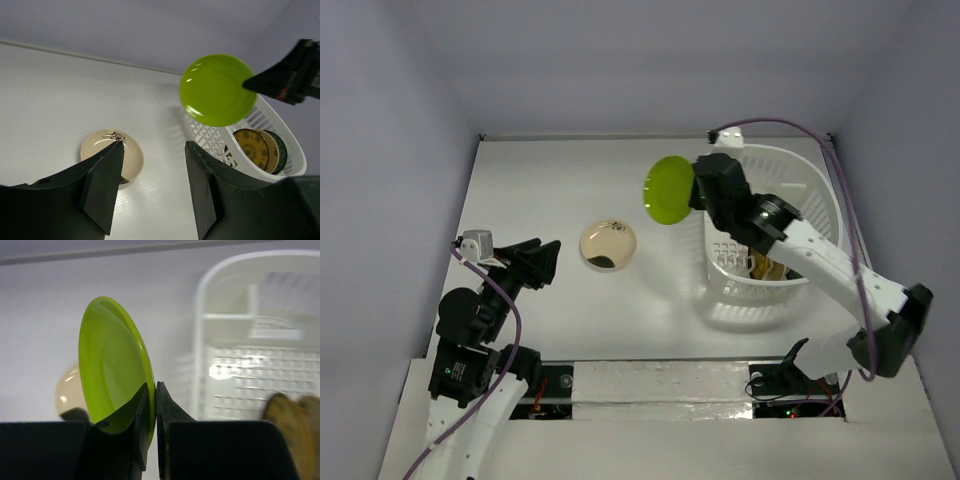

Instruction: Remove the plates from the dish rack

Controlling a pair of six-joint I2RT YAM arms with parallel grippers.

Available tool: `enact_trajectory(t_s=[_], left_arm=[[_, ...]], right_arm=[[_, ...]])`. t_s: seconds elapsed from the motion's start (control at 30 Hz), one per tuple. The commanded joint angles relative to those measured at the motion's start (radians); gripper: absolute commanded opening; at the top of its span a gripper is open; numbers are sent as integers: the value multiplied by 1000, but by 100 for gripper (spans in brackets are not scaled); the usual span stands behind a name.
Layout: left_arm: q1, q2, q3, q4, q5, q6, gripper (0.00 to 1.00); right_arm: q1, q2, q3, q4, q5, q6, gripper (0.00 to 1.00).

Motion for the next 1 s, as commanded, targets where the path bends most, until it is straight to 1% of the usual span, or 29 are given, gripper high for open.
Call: enact_trajectory(t_s=[0.0, 0.03, 0.17, 0.4, 0.43, 0.63, 0.77, 0.8, 0.9, 0.93, 0.97], left_arm=[[-5, -2, 1, 35, -17, -5, 49], [-5, 0, 2, 34, -20, -7, 48], [-5, 6, 1, 32, -21, -7, 46], [-5, 15, 2, 32, -23, -10, 46], [-5, 14, 1, 32, -24, -10, 46], [-5, 20, 2, 31, -23, -10, 46], [-5, 18, -1, 32, -21, -10, 46], [4, 20, -1, 35, -18, -10, 46], [4, 20, -1, 35, -17, -8, 46], [4, 20, -1, 35, -17, -10, 46], [4, 20, -1, 34, -18, -10, 46]], right_arm=[[38, 144, 12, 265, -181, 61, 0], [38, 214, 43, 273, -212, 78, 0], [38, 344, 63, 371, -296, 133, 0], [38, 509, 25, 514, -389, 284, 0], [38, 525, 19, 525, -402, 314, 0], [38, 597, -43, 568, -436, 373, 4], [38, 588, -115, 617, -435, 396, 5], [38, 589, -122, 621, -435, 399, 7], [38, 591, -149, 628, -441, 407, 18], [38, 596, -152, 625, -445, 405, 27], [38, 597, -155, 621, -450, 404, 32]])
